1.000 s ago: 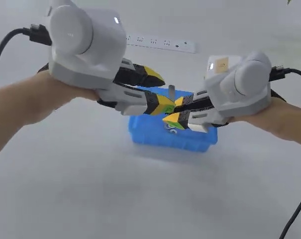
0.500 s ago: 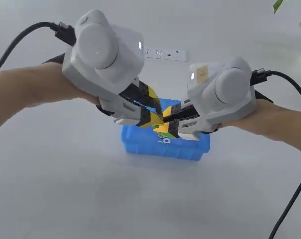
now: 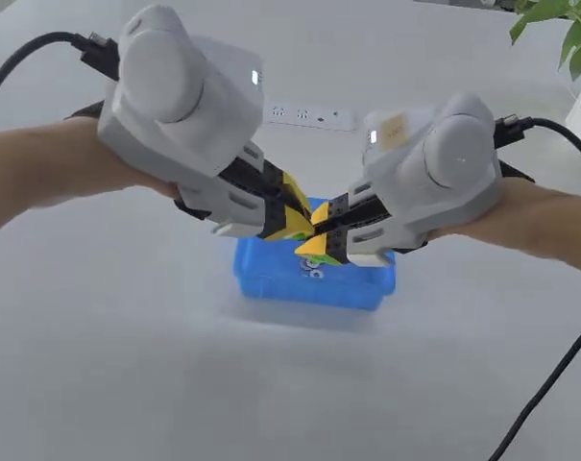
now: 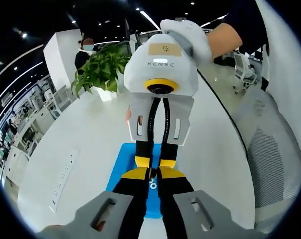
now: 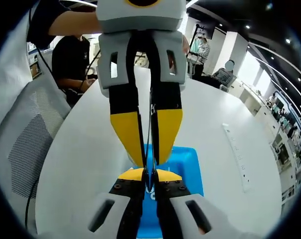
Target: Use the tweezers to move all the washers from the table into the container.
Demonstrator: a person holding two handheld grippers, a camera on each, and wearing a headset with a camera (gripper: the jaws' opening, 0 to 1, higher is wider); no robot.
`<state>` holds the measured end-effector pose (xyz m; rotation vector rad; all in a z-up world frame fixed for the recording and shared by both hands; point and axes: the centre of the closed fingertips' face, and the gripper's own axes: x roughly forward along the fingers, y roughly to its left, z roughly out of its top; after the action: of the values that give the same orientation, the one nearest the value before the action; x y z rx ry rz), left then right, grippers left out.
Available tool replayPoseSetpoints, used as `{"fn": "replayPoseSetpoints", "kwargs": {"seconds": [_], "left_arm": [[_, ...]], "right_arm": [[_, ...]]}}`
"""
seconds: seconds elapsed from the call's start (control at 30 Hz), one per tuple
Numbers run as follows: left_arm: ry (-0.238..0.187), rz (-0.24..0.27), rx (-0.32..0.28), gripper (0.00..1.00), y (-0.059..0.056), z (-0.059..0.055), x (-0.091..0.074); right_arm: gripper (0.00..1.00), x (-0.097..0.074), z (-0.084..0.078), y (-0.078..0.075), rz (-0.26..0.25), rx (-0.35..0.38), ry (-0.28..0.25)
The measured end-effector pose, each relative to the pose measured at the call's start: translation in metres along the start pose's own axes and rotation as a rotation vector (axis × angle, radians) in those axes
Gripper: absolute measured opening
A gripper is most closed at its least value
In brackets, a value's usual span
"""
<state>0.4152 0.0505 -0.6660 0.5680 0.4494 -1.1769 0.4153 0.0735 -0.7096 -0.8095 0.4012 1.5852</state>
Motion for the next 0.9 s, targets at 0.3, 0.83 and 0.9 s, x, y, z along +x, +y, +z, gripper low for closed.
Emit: {"fn": "replayPoseSetpoints", "kwargs": {"seconds": [0.3, 0.83, 0.9], "left_arm": [[-0.031, 0.002, -0.016, 0.1, -0.037, 0.002, -0.01], [0.025, -0.039, -0.041, 0.08, -0.078, -0.026, 0.01], [0.031, -0.042, -0.046, 0.08, -0.08, -0.033, 0.015]], "right_arm": [[0.08, -0.025, 0.012, 0.036, 0.021, 0.004, -0.021], [0.07, -0.011, -0.016, 0.078, 0.07, 0.019, 0.053], [0.08, -0.005, -0.022, 0.079, 0.074, 0.034, 0.055]]}}
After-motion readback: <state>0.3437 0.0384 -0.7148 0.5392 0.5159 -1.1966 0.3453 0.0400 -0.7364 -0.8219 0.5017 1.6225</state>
